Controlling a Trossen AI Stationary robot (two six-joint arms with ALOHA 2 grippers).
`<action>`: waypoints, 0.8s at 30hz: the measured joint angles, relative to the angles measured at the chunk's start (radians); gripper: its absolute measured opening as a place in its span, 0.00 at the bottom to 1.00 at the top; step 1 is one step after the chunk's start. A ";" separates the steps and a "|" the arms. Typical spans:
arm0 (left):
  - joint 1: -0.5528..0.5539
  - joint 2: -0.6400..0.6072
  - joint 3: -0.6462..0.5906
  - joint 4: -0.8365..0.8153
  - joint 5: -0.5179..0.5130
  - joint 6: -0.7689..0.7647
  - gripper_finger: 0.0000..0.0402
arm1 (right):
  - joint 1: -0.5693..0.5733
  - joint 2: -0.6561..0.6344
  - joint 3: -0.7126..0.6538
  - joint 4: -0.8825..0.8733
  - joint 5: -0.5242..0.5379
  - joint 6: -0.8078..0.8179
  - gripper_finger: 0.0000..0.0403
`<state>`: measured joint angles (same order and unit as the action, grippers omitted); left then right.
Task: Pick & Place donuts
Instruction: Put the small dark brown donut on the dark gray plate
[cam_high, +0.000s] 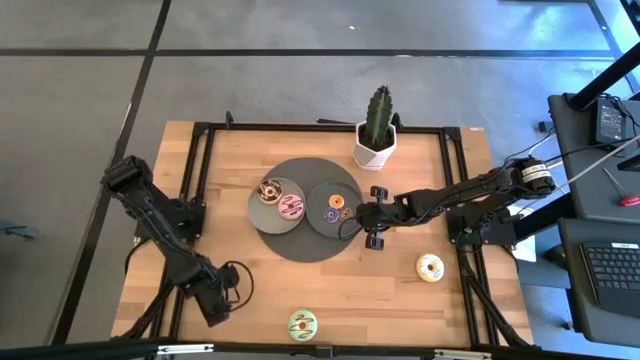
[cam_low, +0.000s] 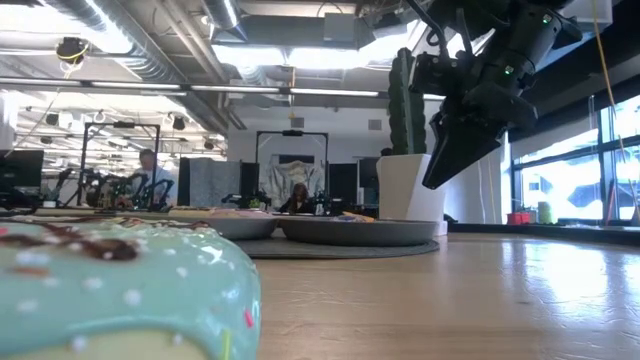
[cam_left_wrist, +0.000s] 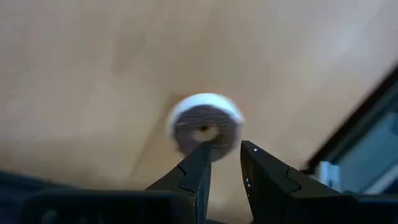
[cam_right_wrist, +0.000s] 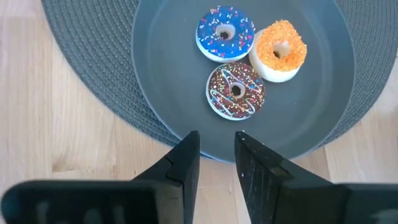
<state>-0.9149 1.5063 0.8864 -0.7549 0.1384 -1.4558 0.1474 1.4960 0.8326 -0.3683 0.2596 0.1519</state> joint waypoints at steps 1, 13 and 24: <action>0.000 0.000 0.000 0.020 -0.005 0.000 0.20 | 0.000 0.000 0.000 0.000 0.000 0.000 0.26; 0.000 0.001 0.000 0.028 -0.074 0.128 0.20 | 0.000 0.000 0.000 0.002 0.000 0.056 0.26; 0.000 0.001 0.000 0.034 -0.119 0.222 0.20 | 0.000 0.000 0.000 0.002 0.000 0.078 0.26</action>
<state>-0.9146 1.5070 0.8864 -0.7213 0.0192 -1.2336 0.1471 1.4960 0.8326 -0.3668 0.2596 0.2300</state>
